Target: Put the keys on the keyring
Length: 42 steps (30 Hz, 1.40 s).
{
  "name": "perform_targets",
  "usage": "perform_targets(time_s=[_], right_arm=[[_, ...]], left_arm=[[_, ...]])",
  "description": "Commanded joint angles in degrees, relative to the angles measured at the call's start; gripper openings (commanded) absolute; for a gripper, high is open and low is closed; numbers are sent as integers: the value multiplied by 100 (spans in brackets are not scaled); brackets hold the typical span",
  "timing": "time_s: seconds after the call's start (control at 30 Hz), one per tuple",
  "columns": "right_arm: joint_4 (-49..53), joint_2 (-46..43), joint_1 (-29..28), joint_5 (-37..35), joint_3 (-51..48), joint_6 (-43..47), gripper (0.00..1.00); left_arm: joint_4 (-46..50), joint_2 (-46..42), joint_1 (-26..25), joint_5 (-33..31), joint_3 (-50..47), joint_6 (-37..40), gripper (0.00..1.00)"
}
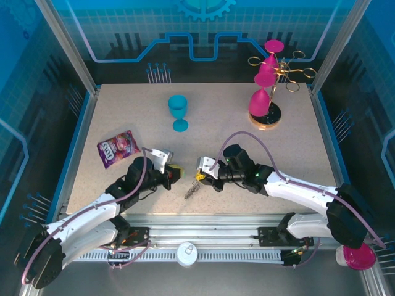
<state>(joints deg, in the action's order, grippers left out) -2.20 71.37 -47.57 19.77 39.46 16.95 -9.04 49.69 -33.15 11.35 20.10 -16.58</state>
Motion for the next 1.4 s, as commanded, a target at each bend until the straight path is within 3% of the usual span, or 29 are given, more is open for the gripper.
perform_targets(time_s=[0.0, 0.13, 0.37, 0.6, 1.37], right_arm=[[744, 2, -6, 129, 147, 109, 0], [1308, -26, -2, -101, 271, 151, 0], [2152, 347, -39, -764, 507, 368, 0], [2534, 878, -152, -1031, 810, 421, 0], [2945, 2582, -373, -1460, 1757, 825, 0]], left_arm=[[45, -66, 20, 241, 39, 294, 0], [-89, -30, 23, 16, -11, 281, 0], [-322, 107, 22, -1116, -3, 173, 0], [-394, 231, 25, -1723, 164, 280, 0], [-441, 79, 23, -2150, 65, 388, 0]])
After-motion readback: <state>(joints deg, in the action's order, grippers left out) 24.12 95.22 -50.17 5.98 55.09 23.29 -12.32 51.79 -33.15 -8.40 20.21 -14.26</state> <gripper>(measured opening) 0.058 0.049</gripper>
